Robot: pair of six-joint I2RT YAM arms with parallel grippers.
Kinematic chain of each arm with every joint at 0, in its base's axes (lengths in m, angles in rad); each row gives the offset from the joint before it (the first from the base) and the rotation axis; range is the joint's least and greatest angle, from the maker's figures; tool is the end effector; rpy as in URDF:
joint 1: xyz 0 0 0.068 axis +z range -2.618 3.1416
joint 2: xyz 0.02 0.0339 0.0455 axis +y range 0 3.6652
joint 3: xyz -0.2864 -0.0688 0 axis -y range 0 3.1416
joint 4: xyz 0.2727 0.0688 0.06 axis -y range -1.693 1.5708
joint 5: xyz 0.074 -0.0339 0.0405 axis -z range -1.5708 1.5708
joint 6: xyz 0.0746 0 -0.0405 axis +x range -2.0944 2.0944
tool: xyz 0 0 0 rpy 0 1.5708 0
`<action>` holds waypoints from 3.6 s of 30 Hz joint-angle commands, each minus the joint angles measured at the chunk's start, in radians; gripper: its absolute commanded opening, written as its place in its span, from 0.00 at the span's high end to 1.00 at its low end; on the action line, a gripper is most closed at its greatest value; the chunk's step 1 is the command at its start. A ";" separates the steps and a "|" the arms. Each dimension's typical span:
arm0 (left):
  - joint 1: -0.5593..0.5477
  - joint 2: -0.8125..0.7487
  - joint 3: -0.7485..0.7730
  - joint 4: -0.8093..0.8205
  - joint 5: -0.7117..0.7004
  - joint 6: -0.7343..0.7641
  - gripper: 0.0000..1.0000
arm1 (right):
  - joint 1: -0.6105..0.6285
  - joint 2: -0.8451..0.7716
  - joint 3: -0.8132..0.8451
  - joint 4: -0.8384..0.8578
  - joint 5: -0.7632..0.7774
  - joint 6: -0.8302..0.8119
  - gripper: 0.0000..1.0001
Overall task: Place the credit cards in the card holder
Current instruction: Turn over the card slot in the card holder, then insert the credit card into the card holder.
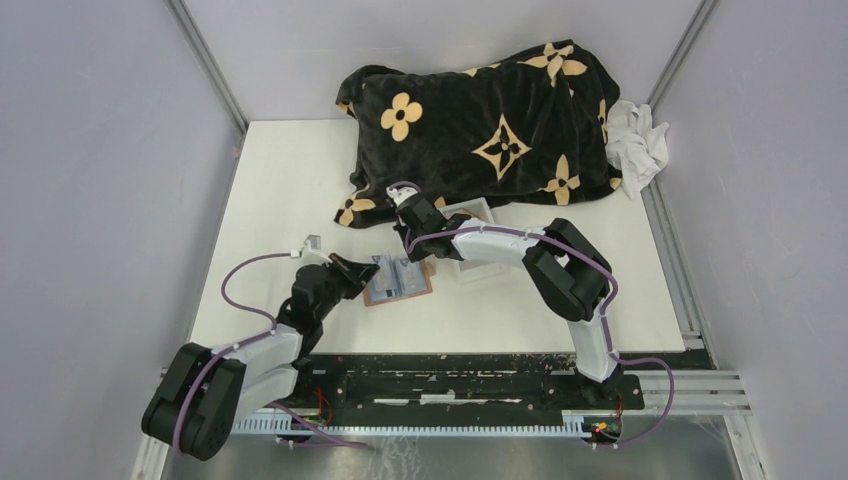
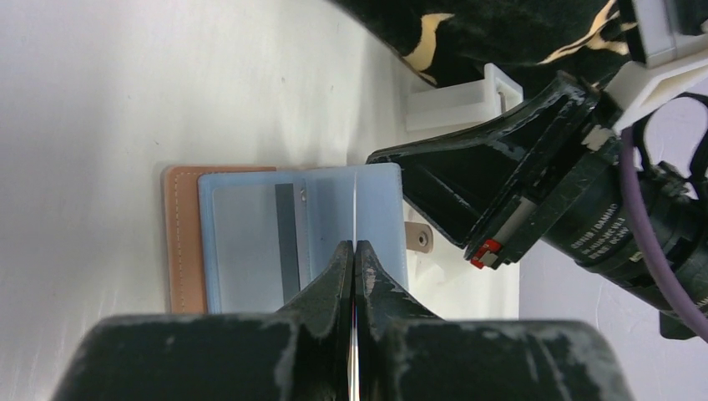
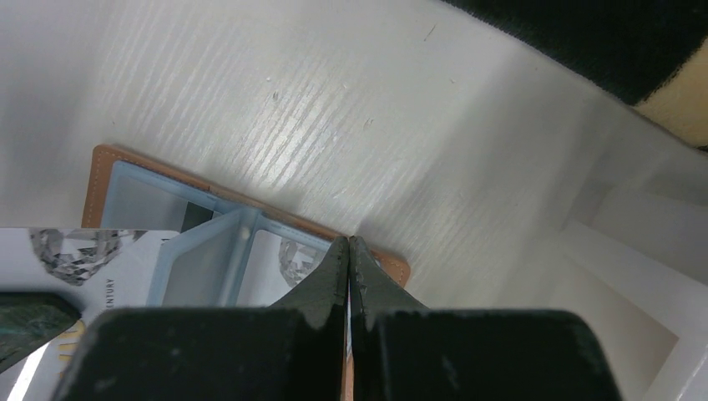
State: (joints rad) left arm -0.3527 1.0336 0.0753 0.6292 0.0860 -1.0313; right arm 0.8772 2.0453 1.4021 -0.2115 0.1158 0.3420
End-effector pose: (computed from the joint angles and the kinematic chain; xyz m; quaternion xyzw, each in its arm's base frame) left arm 0.2039 -0.0819 0.1230 -0.2469 0.7746 -0.3978 0.4252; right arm 0.3277 0.3807 0.1410 -0.2277 0.9071 0.1559 0.3179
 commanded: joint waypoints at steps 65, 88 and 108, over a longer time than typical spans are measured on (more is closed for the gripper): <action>-0.089 0.030 -0.019 0.071 -0.100 0.039 0.97 | 0.009 -0.064 -0.036 -0.008 -0.057 -0.001 0.99; -0.088 0.125 -0.014 0.138 -0.093 0.045 0.97 | 0.009 -0.028 -0.037 -0.014 -0.070 0.006 0.99; -0.086 0.179 -0.012 0.201 -0.069 0.017 0.97 | 0.008 -0.028 -0.046 -0.014 -0.072 0.006 0.99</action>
State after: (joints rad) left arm -0.4400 1.1908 0.0586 0.7498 0.0055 -1.0290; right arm 0.8818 2.0151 1.3609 -0.2493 0.0483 0.3435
